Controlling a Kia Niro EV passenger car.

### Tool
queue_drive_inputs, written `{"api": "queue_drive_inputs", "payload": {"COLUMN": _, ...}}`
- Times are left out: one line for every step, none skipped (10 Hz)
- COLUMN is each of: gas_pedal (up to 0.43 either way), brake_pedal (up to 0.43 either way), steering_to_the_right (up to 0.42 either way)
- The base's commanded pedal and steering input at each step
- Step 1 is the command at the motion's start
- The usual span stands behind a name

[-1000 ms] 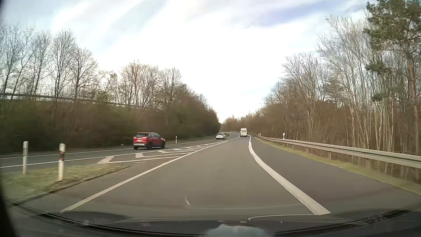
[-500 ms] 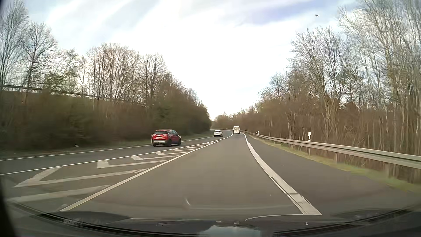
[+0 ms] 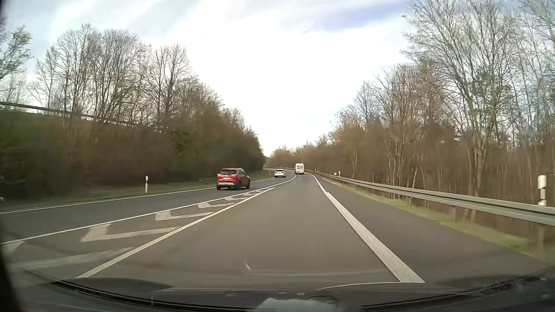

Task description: Follow the waypoints while adhering to traffic rules and regulations

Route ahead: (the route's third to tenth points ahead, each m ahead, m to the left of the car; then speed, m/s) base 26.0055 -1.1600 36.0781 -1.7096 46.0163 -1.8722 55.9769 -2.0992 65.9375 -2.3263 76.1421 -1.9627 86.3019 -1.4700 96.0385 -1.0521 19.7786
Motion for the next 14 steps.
{"api": "queue_drive_inputs", "payload": {"gas_pedal": 0.157, "brake_pedal": 0.000, "steering_to_the_right": 0.015}}
{"api": "queue_drive_inputs", "payload": {"gas_pedal": 0.157, "brake_pedal": 0.000, "steering_to_the_right": 0.015}}
{"api": "queue_drive_inputs", "payload": {"gas_pedal": 0.157, "brake_pedal": 0.000, "steering_to_the_right": 0.014}}
{"api": "queue_drive_inputs", "payload": {"gas_pedal": 0.157, "brake_pedal": 0.000, "steering_to_the_right": 0.013}}
{"api": "queue_drive_inputs", "payload": {"gas_pedal": 0.157, "brake_pedal": 0.000, "steering_to_the_right": 0.013}}
{"api": "queue_drive_inputs", "payload": {"gas_pedal": 0.157, "brake_pedal": 0.000, "steering_to_the_right": 0.011}}
{"api": "queue_drive_inputs", "payload": {"gas_pedal": 0.157, "brake_pedal": 0.000, "steering_to_the_right": 0.010}}
{"api": "queue_drive_inputs", "payload": {"gas_pedal": 0.157, "brake_pedal": 0.000, "steering_to_the_right": 0.009}}
{"api": "queue_drive_inputs", "payload": {"gas_pedal": 0.157, "brake_pedal": 0.000, "steering_to_the_right": 0.009}}
{"api": "queue_drive_inputs", "payload": {"gas_pedal": 0.157, "brake_pedal": 0.000, "steering_to_the_right": 0.008}}
{"api": "queue_drive_inputs", "payload": {"gas_pedal": 0.157, "brake_pedal": 0.000, "steering_to_the_right": 0.007}}
{"api": "queue_drive_inputs", "payload": {"gas_pedal": 0.157, "brake_pedal": 0.000, "steering_to_the_right": 0.006}}
{"api": "queue_drive_inputs", "payload": {"gas_pedal": 0.157, "brake_pedal": 0.000, "steering_to_the_right": 0.005}}
{"api": "queue_drive_inputs", "payload": {"gas_pedal": 0.157, "brake_pedal": 0.000, "steering_to_the_right": 0.003}}
